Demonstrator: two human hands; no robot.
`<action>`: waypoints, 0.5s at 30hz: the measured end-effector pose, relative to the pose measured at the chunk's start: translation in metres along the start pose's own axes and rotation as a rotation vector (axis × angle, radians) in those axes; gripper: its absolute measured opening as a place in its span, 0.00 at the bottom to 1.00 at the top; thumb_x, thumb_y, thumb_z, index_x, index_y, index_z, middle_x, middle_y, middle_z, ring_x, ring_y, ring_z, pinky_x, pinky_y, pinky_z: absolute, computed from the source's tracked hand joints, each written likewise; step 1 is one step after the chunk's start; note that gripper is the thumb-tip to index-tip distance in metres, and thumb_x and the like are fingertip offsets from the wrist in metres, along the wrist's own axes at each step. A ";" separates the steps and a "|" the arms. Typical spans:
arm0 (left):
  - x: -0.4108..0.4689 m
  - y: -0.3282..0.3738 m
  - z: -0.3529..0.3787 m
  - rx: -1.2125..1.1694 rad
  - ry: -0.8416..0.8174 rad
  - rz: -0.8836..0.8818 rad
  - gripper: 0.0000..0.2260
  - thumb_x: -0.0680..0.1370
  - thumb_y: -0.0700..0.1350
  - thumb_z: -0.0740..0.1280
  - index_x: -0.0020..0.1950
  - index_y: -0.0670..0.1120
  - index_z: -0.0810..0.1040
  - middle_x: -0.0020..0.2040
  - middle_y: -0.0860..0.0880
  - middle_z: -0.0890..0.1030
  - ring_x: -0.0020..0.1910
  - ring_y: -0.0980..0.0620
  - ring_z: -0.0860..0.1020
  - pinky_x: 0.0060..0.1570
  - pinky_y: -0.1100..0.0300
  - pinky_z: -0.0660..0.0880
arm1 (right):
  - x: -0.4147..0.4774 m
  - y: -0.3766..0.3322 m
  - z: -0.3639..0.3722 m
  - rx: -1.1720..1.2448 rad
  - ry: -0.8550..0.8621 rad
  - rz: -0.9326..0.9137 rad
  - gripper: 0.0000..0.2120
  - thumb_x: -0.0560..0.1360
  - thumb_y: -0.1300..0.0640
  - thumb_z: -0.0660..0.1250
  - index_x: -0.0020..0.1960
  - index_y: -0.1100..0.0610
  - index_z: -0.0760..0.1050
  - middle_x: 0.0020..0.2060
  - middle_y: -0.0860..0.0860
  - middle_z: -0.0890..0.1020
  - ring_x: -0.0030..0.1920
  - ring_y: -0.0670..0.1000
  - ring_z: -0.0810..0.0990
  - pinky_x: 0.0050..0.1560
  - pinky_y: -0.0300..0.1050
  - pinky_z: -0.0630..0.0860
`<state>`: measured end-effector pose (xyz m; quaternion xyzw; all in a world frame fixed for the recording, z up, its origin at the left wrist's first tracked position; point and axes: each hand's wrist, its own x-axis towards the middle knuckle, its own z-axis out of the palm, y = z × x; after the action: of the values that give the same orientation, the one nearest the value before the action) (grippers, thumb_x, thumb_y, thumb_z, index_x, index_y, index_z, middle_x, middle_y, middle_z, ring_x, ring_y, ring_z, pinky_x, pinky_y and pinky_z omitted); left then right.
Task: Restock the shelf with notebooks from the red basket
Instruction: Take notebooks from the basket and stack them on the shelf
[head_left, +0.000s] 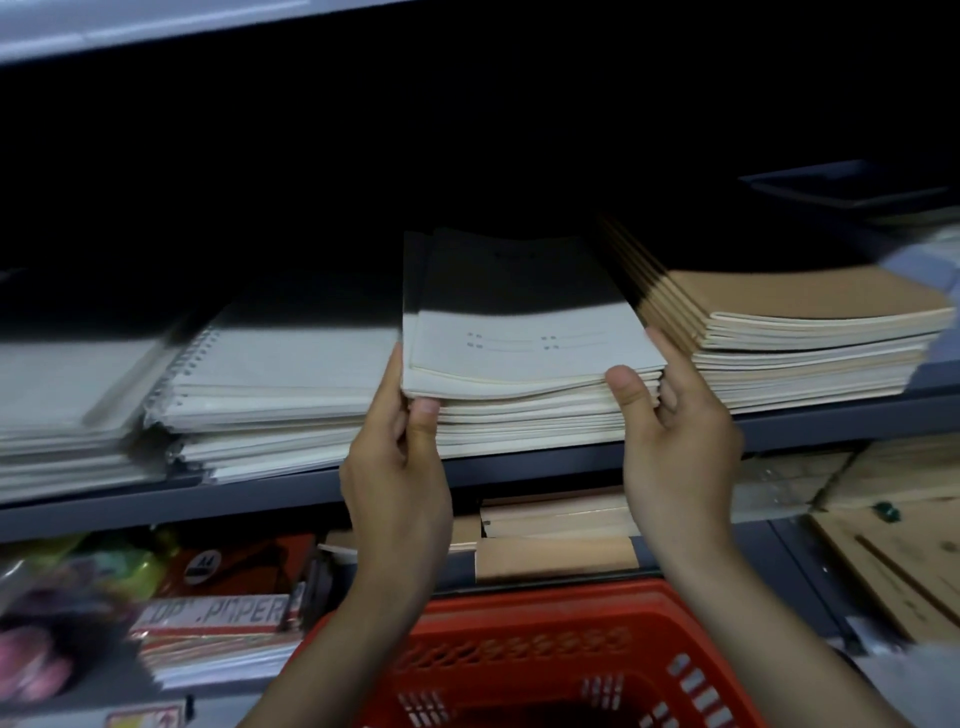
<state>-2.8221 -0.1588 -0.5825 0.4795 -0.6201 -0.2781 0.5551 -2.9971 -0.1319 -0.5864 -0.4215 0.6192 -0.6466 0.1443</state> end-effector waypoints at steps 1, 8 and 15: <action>-0.002 0.003 0.000 -0.011 -0.031 -0.005 0.21 0.83 0.50 0.58 0.75 0.66 0.61 0.50 0.65 0.79 0.47 0.64 0.74 0.49 0.69 0.67 | -0.001 0.000 0.000 0.002 -0.009 -0.001 0.26 0.77 0.45 0.65 0.73 0.49 0.69 0.28 0.37 0.68 0.30 0.37 0.70 0.37 0.28 0.66; 0.003 0.014 0.006 -0.105 -0.034 -0.121 0.23 0.80 0.62 0.51 0.75 0.68 0.55 0.73 0.69 0.62 0.69 0.72 0.62 0.65 0.68 0.59 | -0.003 0.001 0.000 0.042 -0.067 -0.045 0.26 0.79 0.45 0.61 0.76 0.43 0.63 0.50 0.28 0.77 0.46 0.30 0.75 0.48 0.26 0.71; 0.008 0.010 0.008 -0.105 -0.002 -0.107 0.20 0.83 0.55 0.54 0.75 0.64 0.61 0.72 0.63 0.68 0.71 0.68 0.65 0.68 0.65 0.62 | 0.001 -0.001 0.004 0.035 0.019 -0.009 0.23 0.76 0.42 0.64 0.70 0.46 0.73 0.50 0.47 0.83 0.45 0.39 0.78 0.52 0.40 0.75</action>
<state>-2.8316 -0.1639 -0.5723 0.4818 -0.5786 -0.3399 0.5635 -2.9943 -0.1346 -0.5856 -0.4156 0.6073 -0.6619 0.1427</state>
